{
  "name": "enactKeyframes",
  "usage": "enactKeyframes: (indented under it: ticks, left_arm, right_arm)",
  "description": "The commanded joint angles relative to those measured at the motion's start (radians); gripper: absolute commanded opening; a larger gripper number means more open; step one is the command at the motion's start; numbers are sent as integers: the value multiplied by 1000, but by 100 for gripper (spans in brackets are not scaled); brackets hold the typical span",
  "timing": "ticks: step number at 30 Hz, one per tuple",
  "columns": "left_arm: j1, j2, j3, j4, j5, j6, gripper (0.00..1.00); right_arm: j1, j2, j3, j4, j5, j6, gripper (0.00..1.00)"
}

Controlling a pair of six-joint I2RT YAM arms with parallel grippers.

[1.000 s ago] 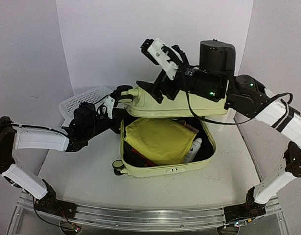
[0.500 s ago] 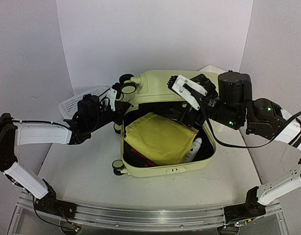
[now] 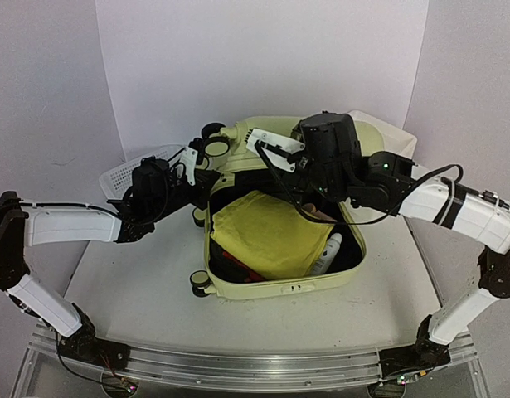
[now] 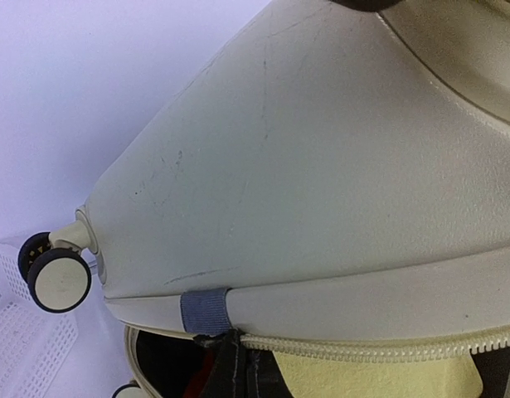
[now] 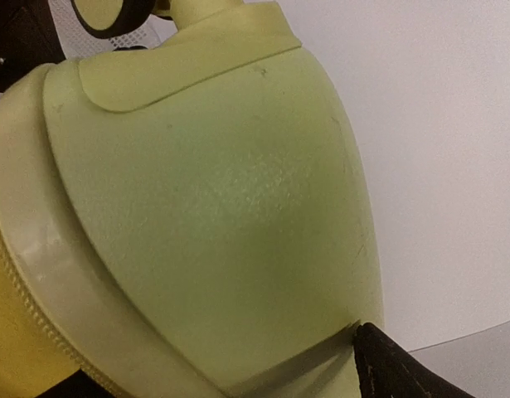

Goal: Open, take out, and arrange the luggage

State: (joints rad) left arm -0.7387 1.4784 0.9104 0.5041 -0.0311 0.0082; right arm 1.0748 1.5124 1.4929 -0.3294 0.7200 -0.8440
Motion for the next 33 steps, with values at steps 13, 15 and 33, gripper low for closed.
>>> enactKeyframes:
  ticks: [13, 15, 33]
  left_arm:
    - [0, -215, -72, -286, -129, -378, 37]
    - [1, -228, -96, -312, -92, -470, 58]
    - [75, 5, -97, -466, 245, -811, 82]
  right_arm:
    - [-59, 238, 305, 224, -14, -104, 5]
    - [-64, 258, 327, 247, -16, -103, 3]
    - [-83, 342, 428, 288, -61, -15, 0]
